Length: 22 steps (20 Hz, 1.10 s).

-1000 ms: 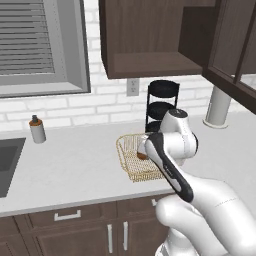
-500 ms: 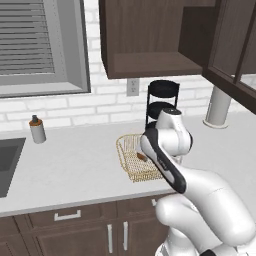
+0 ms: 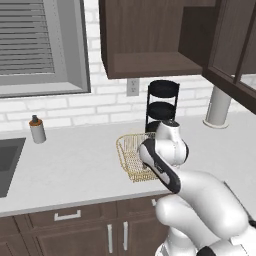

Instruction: Open the cabinet, pick up the bread from the cabinet and place it in the basket. Then move the basket to the dining counter.

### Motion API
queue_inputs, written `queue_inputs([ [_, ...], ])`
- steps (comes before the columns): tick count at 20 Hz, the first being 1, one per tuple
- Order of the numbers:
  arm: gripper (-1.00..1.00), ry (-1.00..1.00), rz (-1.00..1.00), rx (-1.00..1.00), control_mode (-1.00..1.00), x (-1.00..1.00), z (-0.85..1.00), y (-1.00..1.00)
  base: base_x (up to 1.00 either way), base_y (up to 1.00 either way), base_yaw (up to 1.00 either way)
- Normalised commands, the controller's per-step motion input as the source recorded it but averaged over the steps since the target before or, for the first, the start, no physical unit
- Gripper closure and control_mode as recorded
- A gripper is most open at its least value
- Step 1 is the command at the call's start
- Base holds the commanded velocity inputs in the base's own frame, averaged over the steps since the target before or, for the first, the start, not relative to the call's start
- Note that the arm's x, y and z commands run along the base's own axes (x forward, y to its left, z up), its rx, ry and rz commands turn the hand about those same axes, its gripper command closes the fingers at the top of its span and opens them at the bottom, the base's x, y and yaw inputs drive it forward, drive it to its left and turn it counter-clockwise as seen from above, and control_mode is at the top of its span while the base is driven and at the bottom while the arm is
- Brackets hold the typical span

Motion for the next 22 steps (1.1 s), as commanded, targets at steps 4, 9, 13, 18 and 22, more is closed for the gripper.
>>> queue_inputs([
  [4, -1.0, 0.0, -0.12, 0.0, -1.0, 0.69, -0.29, 0.0, 0.0, 0.0, 0.0],
  [9, -1.0, 0.0, -0.1, 0.0, -1.0, 0.62, -0.07, 0.0, 0.0, 0.0, 0.0],
  [13, -1.0, 0.0, -0.11, 0.0, -1.0, 0.07, -0.5, 0.0, 0.0, 0.0, 0.0],
  [18, -1.0, 0.01, -0.11, 0.0, -1.0, 0.0, -0.67, 0.0, 0.0, 0.0, 0.0],
  [22, 1.0, 0.0, -0.08, 0.0, -1.0, -0.18, -0.76, -0.05, 0.0, 0.0, 0.0],
])
